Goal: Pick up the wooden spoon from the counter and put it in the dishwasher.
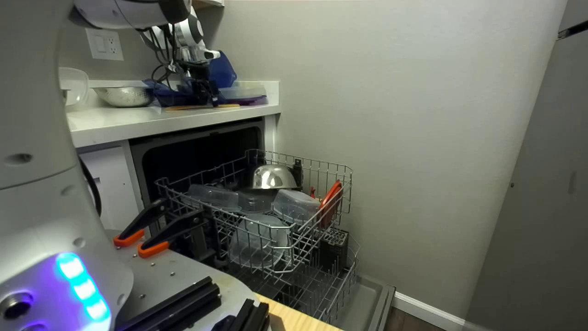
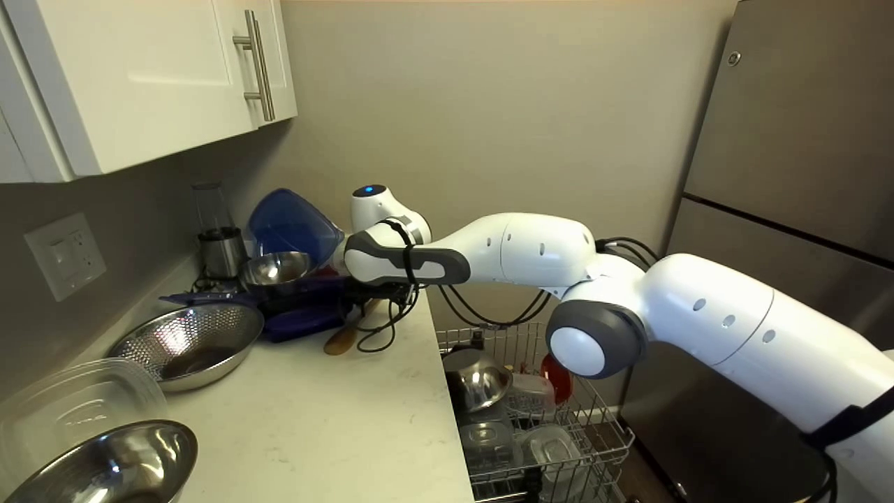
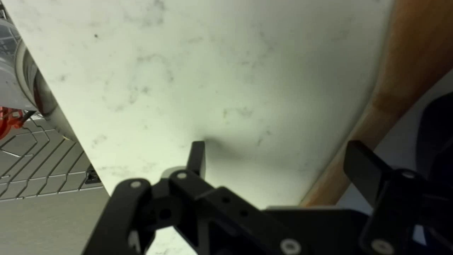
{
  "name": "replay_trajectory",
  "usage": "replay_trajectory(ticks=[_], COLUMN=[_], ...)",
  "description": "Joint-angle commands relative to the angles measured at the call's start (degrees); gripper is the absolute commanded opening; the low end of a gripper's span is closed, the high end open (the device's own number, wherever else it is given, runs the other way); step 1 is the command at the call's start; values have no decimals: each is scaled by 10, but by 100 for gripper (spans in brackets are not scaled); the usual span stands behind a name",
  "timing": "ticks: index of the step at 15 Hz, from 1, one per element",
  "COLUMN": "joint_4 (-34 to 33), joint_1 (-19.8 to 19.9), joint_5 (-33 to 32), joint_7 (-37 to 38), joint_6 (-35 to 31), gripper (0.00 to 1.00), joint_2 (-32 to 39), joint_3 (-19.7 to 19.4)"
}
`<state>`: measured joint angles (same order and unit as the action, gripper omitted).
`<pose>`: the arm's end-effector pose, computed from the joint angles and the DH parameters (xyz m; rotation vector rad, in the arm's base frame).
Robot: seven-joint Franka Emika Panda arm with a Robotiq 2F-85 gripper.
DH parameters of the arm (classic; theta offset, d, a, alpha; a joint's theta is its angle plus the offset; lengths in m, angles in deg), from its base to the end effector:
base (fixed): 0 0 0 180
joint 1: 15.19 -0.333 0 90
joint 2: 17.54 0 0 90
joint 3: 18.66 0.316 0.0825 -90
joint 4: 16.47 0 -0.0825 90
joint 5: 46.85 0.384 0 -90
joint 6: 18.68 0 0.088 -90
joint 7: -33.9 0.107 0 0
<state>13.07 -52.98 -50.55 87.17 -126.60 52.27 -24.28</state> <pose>0.6700 0.4735 0.2930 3.0877 -0.4381 0.3376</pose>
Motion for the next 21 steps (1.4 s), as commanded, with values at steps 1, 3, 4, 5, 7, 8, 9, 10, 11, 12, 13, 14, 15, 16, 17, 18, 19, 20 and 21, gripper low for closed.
replay_trajectory(ticks=[1,3,4,5,7,8,9,10,11,12,13,14,15,16,17,18,19,20,21], joint_4=[-91,-122,-61,-65,-62,-61,-61,-61,-63,-65,-65,-64,-62,-60,-57,-56,-53,-53,-51], joint_1=[-2,-1,-7,-7,-7,-8,-7,-7,-6,-5,-5,-6,-8,-9,-11,-13,-15,-16,-17], joint_5=[-11,-8,1,-1,-2,-3,-3,-2,1,2,2,1,1,0,-2,-2,-4,-5,-5], joint_7=[46,66,74,81,89,92,91,91,90,91,93,95,94,93,83,77,64,59,52], joint_6=[12,-2,-39,-44,-55,-58,-60,-63,-69,-77,-85,-92,-96,-100,-98,-96,-89,-87,-80], gripper=[100,100,100,100,100,100,100,100,100,100,100,100,100,100,100,100,100,100,100], joint_2=[59,79,48,51,50,51,51,51,52,53,54,55,55,55,54,54,51,50,48], joint_3=[7,9,0,-2,-5,-6,-6,-6,-3,-3,-3,-4,-3,-3,-3,-2,-2,-3,-4])
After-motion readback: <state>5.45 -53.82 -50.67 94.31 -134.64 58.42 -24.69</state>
